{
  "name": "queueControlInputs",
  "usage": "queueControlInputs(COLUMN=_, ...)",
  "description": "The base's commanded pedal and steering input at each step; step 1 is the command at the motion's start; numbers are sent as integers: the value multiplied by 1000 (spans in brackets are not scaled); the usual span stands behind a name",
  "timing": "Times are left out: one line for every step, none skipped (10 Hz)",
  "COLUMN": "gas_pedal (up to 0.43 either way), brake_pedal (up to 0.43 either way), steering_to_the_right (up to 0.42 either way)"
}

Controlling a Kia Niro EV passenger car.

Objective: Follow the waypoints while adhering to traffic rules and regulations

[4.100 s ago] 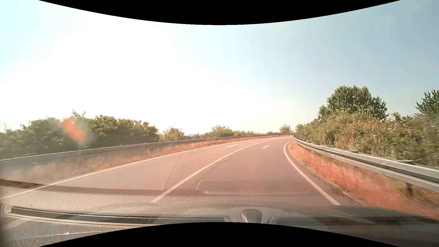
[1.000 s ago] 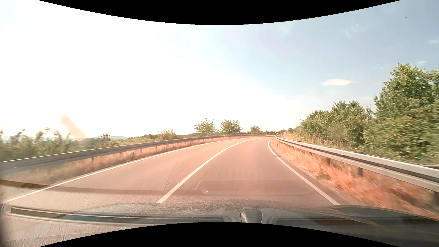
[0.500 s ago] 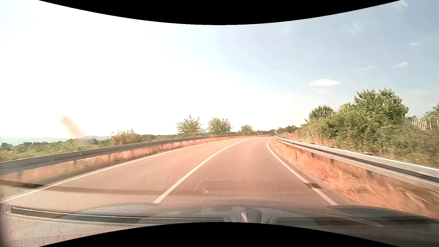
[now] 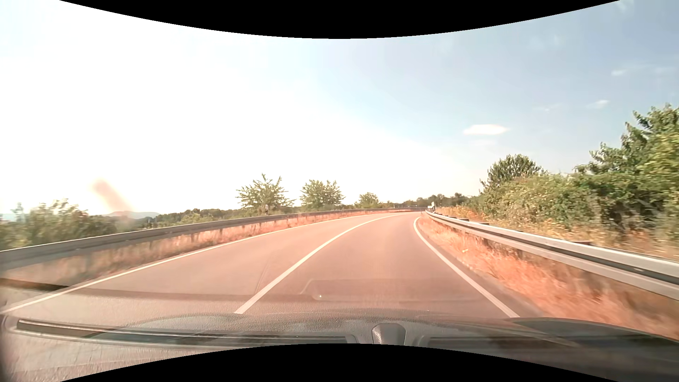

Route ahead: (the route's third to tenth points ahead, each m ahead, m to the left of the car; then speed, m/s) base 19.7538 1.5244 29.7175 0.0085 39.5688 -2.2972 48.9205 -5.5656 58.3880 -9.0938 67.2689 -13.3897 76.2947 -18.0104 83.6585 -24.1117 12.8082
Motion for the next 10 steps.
queueControlInputs(gas_pedal=79, brake_pedal=0, steering_to_the_right=32)
queueControlInputs(gas_pedal=87, brake_pedal=0, steering_to_the_right=32)
queueControlInputs(gas_pedal=98, brake_pedal=0, steering_to_the_right=32)
queueControlInputs(gas_pedal=98, brake_pedal=0, steering_to_the_right=32)
queueControlInputs(gas_pedal=98, brake_pedal=0, steering_to_the_right=32)
queueControlInputs(gas_pedal=98, brake_pedal=0, steering_to_the_right=32)
queueControlInputs(gas_pedal=110, brake_pedal=0, steering_to_the_right=32)
queueControlInputs(gas_pedal=110, brake_pedal=0, steering_to_the_right=32)
queueControlInputs(gas_pedal=110, brake_pedal=0, steering_to_the_right=32)
queueControlInputs(gas_pedal=118, brake_pedal=0, steering_to_the_right=31)
